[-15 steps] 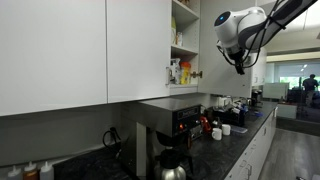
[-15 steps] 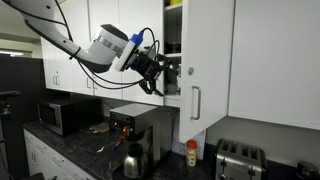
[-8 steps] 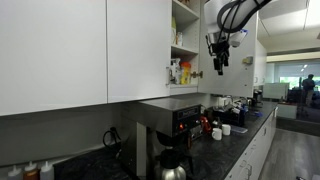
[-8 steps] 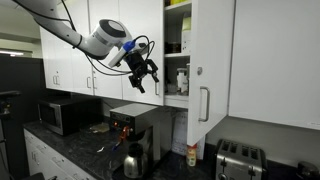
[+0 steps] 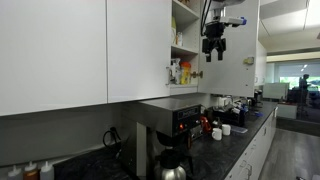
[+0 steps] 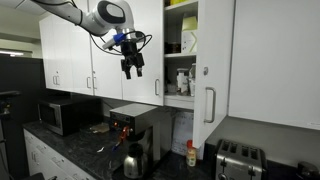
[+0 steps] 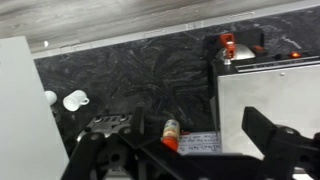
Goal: Open the right door of the cabinet above the coffeemaker
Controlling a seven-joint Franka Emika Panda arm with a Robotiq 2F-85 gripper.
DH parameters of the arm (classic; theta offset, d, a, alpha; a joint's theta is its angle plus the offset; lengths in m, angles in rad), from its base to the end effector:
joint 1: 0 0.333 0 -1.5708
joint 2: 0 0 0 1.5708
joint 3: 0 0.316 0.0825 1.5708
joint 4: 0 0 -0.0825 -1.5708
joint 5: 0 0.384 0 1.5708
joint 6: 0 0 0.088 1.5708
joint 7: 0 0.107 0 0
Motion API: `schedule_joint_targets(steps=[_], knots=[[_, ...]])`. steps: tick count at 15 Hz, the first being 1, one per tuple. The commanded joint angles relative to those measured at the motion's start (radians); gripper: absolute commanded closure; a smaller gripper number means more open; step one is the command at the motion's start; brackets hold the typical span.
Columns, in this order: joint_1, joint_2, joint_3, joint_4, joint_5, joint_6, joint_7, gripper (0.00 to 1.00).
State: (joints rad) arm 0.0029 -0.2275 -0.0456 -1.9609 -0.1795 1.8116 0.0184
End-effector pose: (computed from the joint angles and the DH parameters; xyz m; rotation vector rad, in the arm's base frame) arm 0.4966 -0.0380 0.5799 2.9728 -0.0360 0.1133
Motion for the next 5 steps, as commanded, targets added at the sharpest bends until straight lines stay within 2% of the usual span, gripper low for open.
schedule_joint_targets(steps=[1,2,5], knots=[[-0.005,-0.024,-0.02,0.066,0.162,-0.146,-0.082,0.0],[-0.012,-0.012,0.003,0.037,0.097,-0.079,-0.032,0.0],[-0.012,-0.033,-0.005,0.054,0.14,-0.125,-0.056,0.0]])
